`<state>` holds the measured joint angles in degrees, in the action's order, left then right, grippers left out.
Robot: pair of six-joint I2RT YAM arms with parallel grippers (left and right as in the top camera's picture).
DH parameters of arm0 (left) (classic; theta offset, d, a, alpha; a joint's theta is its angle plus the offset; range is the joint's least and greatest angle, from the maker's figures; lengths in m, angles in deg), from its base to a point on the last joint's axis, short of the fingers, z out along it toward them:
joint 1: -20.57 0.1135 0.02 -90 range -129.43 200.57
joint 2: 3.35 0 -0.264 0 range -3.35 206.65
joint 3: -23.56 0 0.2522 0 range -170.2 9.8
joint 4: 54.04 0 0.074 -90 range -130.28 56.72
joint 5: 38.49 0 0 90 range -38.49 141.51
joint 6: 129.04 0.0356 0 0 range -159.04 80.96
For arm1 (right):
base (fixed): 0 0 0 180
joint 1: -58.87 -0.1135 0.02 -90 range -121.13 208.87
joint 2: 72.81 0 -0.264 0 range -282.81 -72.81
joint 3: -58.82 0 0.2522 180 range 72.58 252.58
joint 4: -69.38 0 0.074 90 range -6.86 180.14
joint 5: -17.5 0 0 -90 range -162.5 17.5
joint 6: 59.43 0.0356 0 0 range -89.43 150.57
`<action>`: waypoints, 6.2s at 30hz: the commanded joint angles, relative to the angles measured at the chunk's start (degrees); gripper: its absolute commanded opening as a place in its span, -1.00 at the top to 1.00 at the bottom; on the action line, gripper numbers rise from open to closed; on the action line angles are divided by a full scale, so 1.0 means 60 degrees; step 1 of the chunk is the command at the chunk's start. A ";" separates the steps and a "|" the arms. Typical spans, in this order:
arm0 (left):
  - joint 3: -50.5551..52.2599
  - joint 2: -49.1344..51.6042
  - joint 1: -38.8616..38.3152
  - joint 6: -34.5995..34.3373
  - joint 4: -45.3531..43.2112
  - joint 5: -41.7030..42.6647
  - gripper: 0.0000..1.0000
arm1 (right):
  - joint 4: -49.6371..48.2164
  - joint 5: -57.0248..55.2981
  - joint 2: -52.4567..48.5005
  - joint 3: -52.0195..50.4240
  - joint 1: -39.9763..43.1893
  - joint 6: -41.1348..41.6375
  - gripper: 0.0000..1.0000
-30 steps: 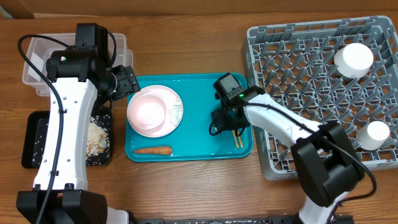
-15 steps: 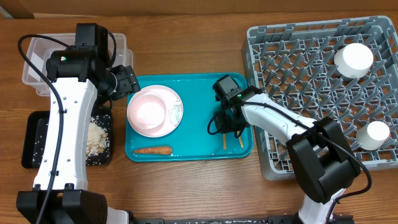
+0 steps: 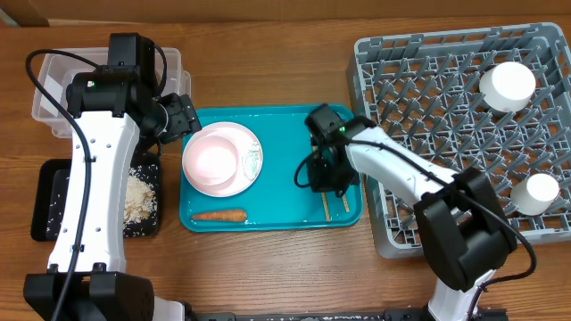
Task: Sort waste into correct bins and load items into the dishwasher
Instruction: 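Carry the chopstick to the dish rack and release it, then return the right gripper to the remaining chopstick and grasp it, then carry the second chopstick to the rack's left edge and release, then move the right gripper to the white bowl on the pink plate, then lift the white bowl with the right gripper and carry it to the rack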
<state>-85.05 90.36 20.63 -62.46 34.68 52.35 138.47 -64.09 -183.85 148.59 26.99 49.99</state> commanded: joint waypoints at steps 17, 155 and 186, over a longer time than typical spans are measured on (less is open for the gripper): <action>-0.0025 -0.0164 0.0026 0.0193 -0.0040 0.0036 -0.70 | 0.2667 -0.2342 0.1770 0.1013 0.2371 -0.2153 0.92; -0.0025 -0.0168 0.1519 0.0255 0.0514 -0.0102 -0.71 | -0.2011 0.0933 -0.1534 0.4003 -0.1694 -0.1188 -0.27; -0.0025 -0.0168 0.2175 0.0259 0.0579 0.0109 -0.72 | -0.0171 -0.2335 -0.0474 0.6204 -0.0055 -0.1038 0.92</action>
<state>-85.05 90.36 33.70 -61.00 38.05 52.68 135.74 -67.68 -194.39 182.51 23.89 44.07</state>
